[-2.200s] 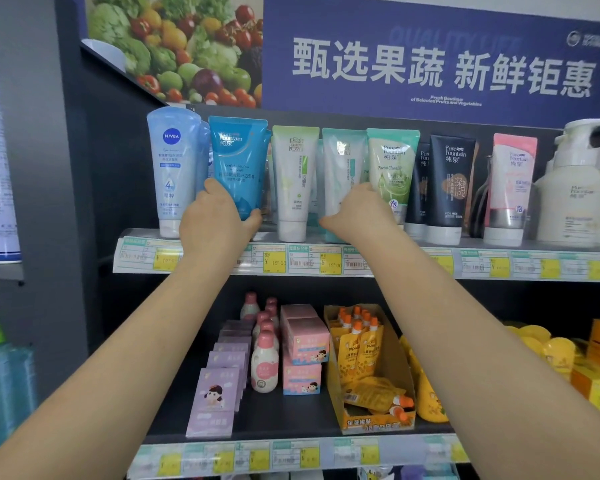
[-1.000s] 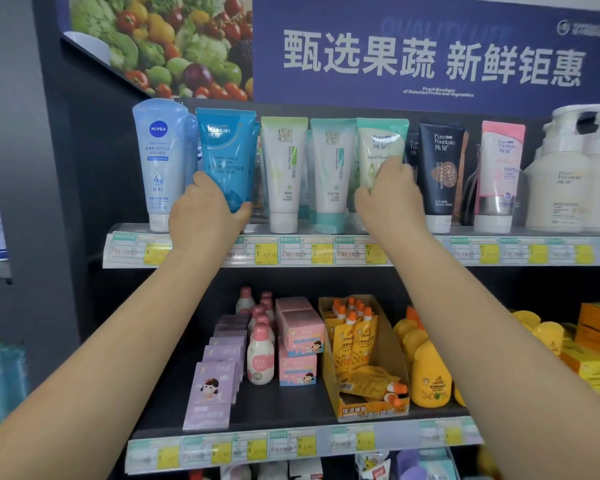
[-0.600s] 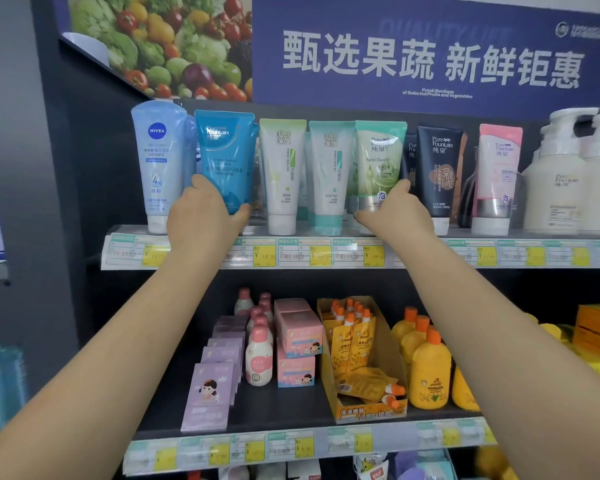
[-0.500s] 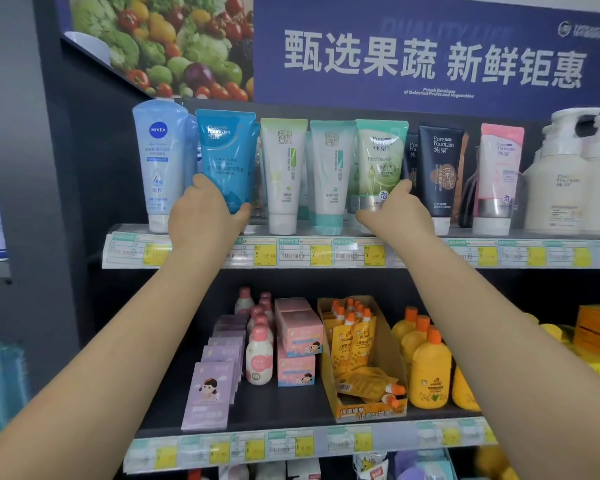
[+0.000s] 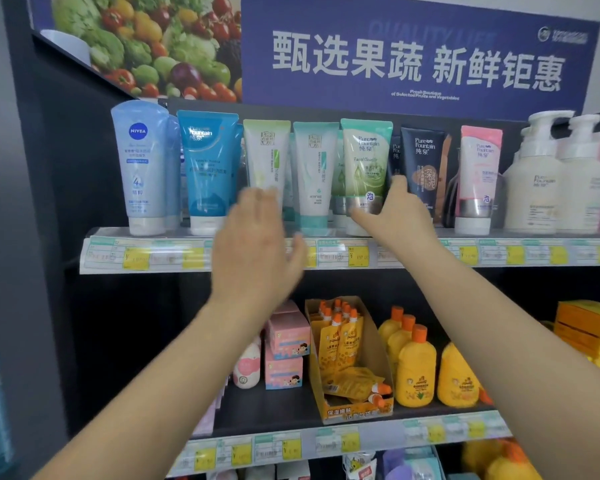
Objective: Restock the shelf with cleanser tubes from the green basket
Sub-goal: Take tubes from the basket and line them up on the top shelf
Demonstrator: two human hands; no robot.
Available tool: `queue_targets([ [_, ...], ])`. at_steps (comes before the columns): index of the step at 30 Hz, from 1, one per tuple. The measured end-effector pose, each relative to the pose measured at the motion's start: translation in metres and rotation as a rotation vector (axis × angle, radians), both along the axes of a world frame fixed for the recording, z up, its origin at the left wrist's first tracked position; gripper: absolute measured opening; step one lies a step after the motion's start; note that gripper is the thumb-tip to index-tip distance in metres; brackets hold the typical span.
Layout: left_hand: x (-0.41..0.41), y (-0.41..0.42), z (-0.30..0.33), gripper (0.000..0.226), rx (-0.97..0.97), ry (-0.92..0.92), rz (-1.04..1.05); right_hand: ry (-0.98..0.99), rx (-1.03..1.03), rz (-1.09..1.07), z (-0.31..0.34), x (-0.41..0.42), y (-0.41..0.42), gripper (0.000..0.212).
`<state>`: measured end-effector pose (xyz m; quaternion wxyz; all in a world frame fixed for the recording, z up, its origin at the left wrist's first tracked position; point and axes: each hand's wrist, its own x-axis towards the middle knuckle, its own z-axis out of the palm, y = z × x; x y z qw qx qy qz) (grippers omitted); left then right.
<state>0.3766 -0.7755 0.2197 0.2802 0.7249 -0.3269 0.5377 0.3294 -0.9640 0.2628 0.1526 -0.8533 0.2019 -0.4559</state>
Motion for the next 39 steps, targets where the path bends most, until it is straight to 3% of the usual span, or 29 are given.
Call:
queue_targets([
  [4, -0.015, -0.049, -0.013, 0.042, 0.203, -0.124, -0.208, -0.227, -0.058, -0.011, -0.002, -0.02, -0.021, 0.034],
  [7, -0.01, -0.082, -0.014, 0.038, 0.292, -0.136, -0.207, -0.296, -0.029, -0.068, -0.002, -0.031, -0.038, 0.04],
  [15, -0.005, -0.136, -0.018, 0.037, 0.505, -0.227, -0.291, -0.082, 0.015, -0.121, -0.009, -0.026, -0.059, 0.057],
  [23, -0.003, -0.147, -0.02, 0.036, 0.426, -0.172, -0.297, 0.019, 0.142, -0.122, -0.001, -0.018, -0.065, 0.064],
  [39, 0.001, -0.15, -0.024, 0.028, 0.283, -0.25, -0.369, -0.024, 0.15, -0.087, 0.0, -0.024, -0.066, 0.058],
])
